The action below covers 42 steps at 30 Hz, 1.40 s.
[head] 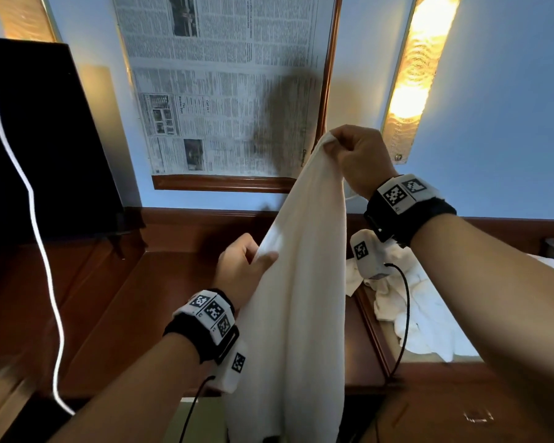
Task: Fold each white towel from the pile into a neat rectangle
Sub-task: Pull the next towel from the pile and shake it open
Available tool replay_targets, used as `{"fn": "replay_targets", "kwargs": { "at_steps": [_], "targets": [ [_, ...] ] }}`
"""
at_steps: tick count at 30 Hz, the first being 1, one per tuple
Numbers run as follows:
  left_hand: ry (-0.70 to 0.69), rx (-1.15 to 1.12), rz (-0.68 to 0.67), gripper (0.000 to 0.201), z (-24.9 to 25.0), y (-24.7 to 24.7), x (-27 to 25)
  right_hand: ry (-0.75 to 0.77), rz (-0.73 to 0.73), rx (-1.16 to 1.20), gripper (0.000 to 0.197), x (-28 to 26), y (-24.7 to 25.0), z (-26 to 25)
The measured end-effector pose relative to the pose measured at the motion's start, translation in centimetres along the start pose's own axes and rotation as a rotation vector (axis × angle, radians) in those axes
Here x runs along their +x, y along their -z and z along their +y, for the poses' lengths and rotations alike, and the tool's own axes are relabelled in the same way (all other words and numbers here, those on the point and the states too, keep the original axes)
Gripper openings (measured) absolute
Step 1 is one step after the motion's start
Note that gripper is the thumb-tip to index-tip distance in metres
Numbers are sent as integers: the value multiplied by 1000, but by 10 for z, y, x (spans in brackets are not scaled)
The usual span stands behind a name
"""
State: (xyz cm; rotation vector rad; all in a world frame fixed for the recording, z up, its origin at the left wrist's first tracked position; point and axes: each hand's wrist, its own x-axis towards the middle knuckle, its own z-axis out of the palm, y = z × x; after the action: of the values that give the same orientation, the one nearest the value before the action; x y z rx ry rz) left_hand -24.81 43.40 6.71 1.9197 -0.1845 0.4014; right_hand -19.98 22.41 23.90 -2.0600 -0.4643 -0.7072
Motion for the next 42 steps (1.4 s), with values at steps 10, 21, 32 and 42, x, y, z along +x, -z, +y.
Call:
{"fn": "replay_targets", "kwargs": {
  "at_steps": [10, 21, 32, 42],
  "targets": [
    [112, 53, -112, 57, -56, 38, -6, -40, 117, -45, 17, -14, -2, 9],
    [-131, 145, -236, 27, 26, 46, 28, 9, -653, -351, 16, -111, -84, -7],
    [223, -28, -404, 37, -50, 80, -47, -80, -99, -149, 17, -88, -70, -17],
    [285, 98, -319, 54, -94, 90, -82, -260, 107, -181, 19, -86, -45, 10]
  ]
}}
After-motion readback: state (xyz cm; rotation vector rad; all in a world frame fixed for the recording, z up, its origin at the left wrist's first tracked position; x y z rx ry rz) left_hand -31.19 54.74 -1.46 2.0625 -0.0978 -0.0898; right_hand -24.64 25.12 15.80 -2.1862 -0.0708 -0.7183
